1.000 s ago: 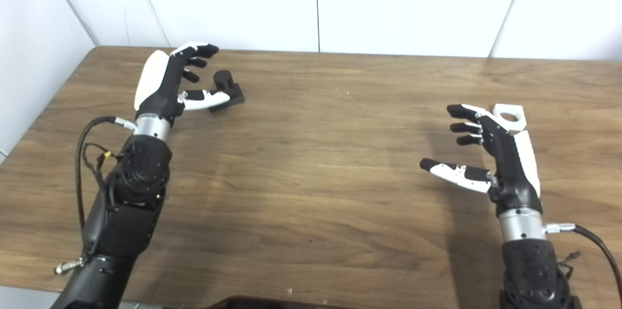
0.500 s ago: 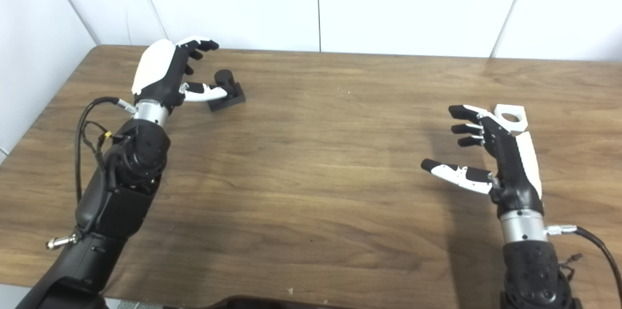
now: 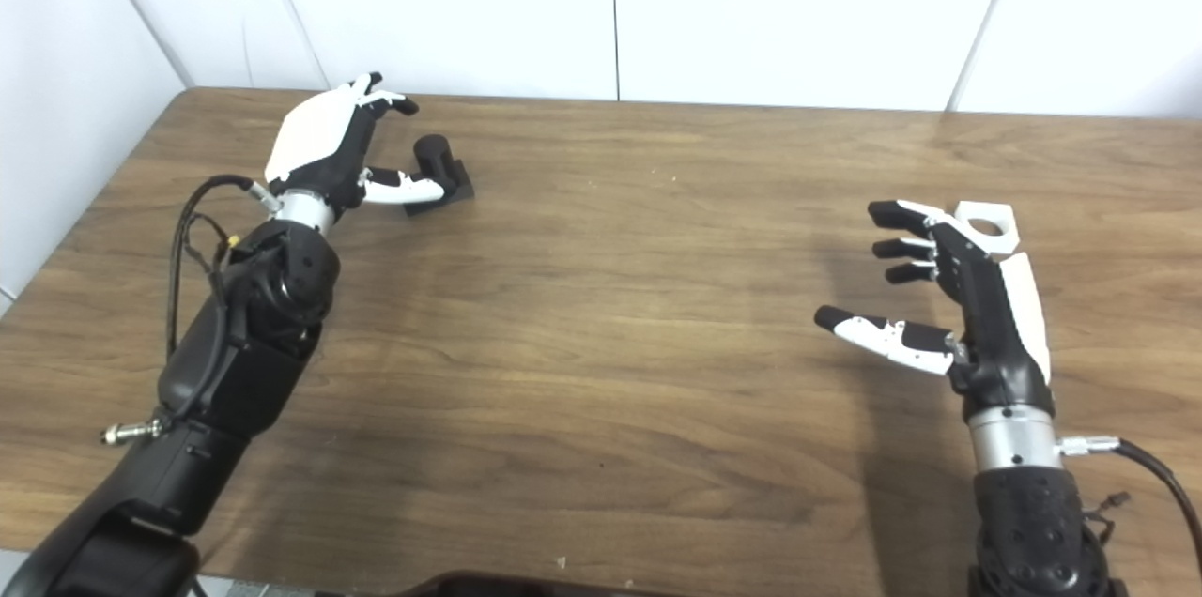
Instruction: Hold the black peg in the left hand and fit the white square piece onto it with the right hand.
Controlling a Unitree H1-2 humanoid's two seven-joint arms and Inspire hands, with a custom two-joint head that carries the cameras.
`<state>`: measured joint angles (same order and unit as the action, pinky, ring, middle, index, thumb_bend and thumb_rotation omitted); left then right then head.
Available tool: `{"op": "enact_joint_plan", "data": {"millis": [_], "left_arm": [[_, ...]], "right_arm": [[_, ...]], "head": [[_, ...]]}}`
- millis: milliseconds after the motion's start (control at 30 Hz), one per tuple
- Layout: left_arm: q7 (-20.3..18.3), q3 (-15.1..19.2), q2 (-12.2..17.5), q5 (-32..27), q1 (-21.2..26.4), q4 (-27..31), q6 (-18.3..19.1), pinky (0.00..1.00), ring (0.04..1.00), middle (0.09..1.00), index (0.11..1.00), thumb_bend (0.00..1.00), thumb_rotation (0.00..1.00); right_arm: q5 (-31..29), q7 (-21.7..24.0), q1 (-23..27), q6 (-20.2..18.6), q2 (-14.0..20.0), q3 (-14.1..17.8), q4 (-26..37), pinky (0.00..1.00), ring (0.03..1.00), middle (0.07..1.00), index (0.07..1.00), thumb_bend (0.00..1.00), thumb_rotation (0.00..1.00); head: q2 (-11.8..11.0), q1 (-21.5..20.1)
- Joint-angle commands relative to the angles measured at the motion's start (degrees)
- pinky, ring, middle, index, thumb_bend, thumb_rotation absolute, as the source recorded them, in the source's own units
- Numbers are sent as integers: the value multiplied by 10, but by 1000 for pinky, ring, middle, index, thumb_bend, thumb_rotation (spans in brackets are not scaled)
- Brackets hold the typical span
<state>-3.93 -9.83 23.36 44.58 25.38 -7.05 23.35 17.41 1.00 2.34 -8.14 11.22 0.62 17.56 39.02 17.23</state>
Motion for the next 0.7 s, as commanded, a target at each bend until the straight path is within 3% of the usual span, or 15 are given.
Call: {"op": "enact_joint_plan", "data": {"millis": [0, 233, 667], "left_arm": [[15, -4, 18, 21, 30, -6, -3, 1000, 1000, 1000, 775, 877, 400], [10, -20, 22, 37, 29, -21, 9, 1000, 1000, 1000, 762, 897, 403], [22, -25, 17, 30, 25, -70, -5, 1000, 1000, 1000, 710, 890, 360]], "right_arm": [[2, -4, 12, 9, 1, 2, 20, 603, 683, 765, 732, 696, 0], [-2, -3, 11, 13, 5, 5, 19, 599, 680, 765, 735, 699, 0], [-2, -4, 7, 13, 5, 8, 26, 597, 672, 756, 725, 704, 0]], "head": [[0, 1], [1, -1], [6, -7]]}}
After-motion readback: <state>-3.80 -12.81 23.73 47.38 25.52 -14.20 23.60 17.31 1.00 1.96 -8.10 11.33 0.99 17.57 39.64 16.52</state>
